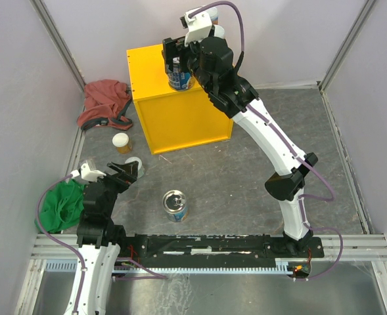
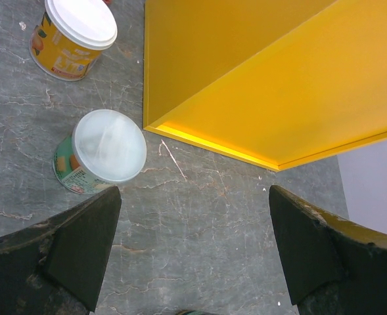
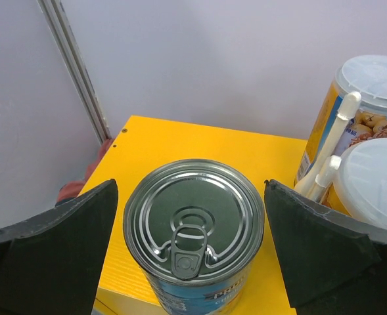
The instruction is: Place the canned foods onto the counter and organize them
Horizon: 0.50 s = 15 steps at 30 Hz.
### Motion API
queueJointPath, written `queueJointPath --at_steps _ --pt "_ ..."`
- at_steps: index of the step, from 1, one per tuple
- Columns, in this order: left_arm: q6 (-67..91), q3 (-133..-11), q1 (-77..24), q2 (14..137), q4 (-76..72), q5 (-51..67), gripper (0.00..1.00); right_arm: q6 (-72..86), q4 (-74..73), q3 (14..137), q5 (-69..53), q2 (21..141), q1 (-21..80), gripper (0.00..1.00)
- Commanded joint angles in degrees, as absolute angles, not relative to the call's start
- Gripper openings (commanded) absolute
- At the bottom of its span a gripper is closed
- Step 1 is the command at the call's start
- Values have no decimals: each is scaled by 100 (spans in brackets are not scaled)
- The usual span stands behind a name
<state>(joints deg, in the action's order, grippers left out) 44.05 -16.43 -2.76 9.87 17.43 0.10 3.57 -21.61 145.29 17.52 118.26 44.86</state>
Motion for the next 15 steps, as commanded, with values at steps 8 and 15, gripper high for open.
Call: queueJointPath --at_steps 8,15 --pt "4148 -1627 -287 871 1451 53 99 64 -1670 14845 1528 11347 4643 99" --pt "4148 -1642 -290 791 1465 46 99 -165 -1662 14666 1586 10889 4879 99"
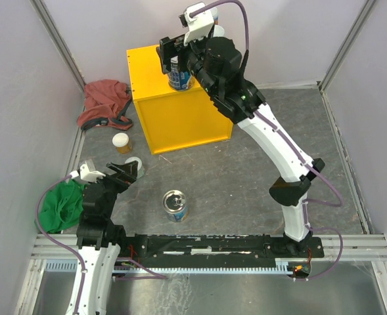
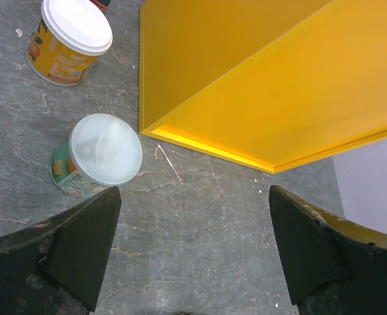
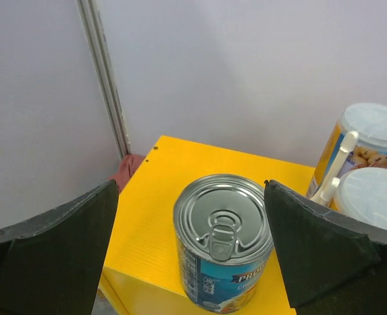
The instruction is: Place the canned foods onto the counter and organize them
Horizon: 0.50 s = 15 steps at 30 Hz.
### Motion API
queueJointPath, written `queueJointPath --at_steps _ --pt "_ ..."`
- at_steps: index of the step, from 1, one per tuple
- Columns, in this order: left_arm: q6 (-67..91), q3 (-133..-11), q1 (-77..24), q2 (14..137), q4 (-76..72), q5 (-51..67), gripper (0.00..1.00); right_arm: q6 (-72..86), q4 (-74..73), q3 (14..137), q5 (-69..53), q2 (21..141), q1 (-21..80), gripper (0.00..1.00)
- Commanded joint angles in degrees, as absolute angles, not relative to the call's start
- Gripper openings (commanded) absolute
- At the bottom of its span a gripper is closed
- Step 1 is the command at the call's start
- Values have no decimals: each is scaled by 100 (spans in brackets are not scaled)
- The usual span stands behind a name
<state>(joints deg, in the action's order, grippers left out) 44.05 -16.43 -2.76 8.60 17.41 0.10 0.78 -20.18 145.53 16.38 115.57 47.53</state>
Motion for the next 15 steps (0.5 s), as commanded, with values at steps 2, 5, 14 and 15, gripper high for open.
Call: queueJointPath --at_steps 2,5,14,15 --pt "4149 -1646 -290 790 1448 57 99 -198 -1646 14493 1618 10716 4922 99" --pt "4140 -1659 -290 805 1412 85 99 -258 -1593 14066 1703 10397 5010 99" --pt "3904 -1916 -290 1099 1237 98 100 -298 -1212 11860 2580 8787 5061 99" --pt "3868 -1960 -286 1182 1205 97 100 -292 -1171 11567 2768 8612 5062 99"
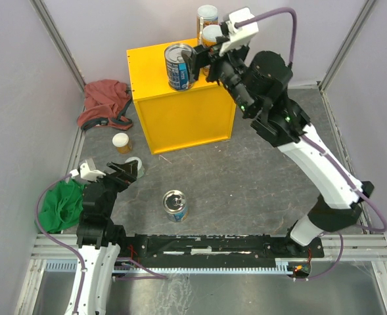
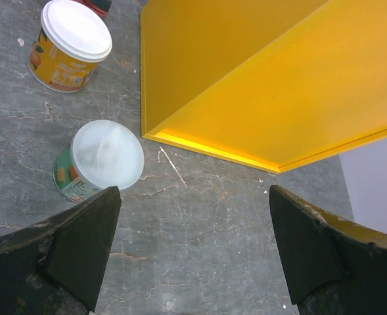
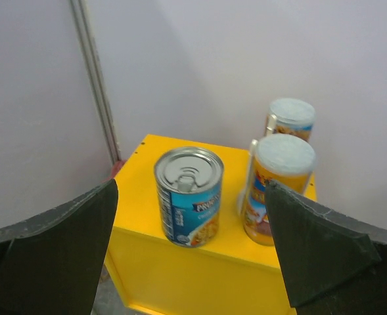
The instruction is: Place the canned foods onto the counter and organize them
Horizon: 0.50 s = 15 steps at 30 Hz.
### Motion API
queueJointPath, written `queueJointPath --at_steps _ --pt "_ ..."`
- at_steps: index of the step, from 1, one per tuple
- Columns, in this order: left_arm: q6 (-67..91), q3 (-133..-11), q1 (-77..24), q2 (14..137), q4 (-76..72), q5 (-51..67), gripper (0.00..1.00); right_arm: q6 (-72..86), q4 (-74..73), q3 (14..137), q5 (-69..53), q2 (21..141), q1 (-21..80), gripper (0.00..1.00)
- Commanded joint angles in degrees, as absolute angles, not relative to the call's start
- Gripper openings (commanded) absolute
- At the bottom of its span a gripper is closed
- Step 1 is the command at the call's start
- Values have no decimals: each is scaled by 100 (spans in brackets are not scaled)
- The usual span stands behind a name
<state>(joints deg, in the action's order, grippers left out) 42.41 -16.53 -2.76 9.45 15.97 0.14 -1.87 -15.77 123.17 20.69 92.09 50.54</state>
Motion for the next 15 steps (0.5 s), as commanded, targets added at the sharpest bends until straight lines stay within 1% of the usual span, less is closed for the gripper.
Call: queueJointPath --at_steps 1,5,8,15 --pt "3833 -2006 -287 1268 1181 107 100 -297 -1143 11287 2954 8438 5062 99" --pt "3759 -2206 -286 1534 928 203 99 -254 -1163 10211 3556 7807 5018 98" --pt "3698 -2355 -285 1713 774 283 98 44 -1338 9542 3780 7413 4866 96" --pt "3452 -2869 -290 2139 490 626 96 1062 -2089 8751 3535 7032 4280 94"
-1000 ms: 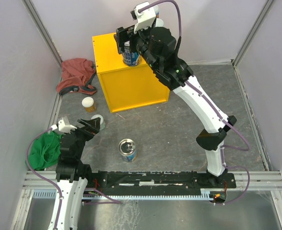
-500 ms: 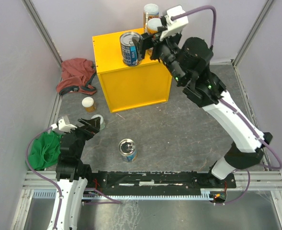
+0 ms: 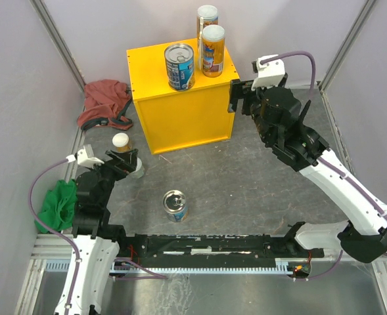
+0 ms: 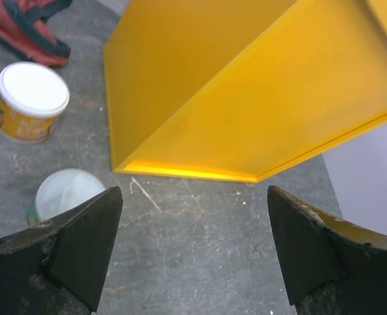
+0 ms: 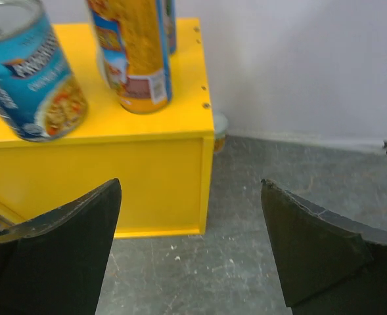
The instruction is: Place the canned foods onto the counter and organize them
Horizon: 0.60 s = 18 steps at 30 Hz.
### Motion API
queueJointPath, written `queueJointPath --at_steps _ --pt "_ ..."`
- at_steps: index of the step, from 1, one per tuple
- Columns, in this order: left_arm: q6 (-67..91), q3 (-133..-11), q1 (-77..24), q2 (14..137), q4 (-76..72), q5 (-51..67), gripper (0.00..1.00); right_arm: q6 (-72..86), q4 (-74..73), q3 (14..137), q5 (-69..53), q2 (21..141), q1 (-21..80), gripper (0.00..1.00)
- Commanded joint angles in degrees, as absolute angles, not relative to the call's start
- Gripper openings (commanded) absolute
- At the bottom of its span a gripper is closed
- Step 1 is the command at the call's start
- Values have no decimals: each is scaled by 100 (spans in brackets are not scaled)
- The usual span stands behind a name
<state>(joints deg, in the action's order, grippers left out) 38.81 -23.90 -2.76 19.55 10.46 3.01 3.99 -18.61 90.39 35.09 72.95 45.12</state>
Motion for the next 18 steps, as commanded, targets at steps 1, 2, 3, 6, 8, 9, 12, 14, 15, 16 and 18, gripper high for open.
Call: queueJointPath --at_steps 1,2,3,6,8,9,12,14,15,16,18 --pt "3404 -2957 -290 2218 459 667 96 1169 -2088 8640 3454 7009 4235 94" --pt "3373 -3043 -290 2281 412 728 95 1242 -2097 8572 3398 7005 4196 93" --pt "3341 -3123 -290 2348 360 808 94 1312 -2126 8528 3357 7012 4163 93" --pt "3280 -3380 -289 2510 249 1009 93 1492 -2230 8458 3242 7072 4052 93" --pt "3270 -3507 -290 2585 126 1151 92 1614 -2257 8399 3142 7104 3959 93" --pt "3276 -3548 -289 2618 59 1244 91 1690 -2283 8376 3093 7128 3905 93" --pt "3260 -3696 -301 2725 -116 1398 89 1880 -2394 8319 2945 7218 3762 93" --pt "3109 -3825 -297 2820 -153 1399 89 2019 -2435 8262 2857 7257 3660 93" --pt "2985 -3922 -299 2891 -131 1370 88 2085 -2438 8223 2811 7267 3598 93" --pt "2853 -4014 -292 2959 -124 1353 88 2146 -2428 8177 2776 7268 3558 93" --pt "2605 -4213 -307 3149 -177 1330 88 2200 -2411 8104 2753 7290 3490 93"
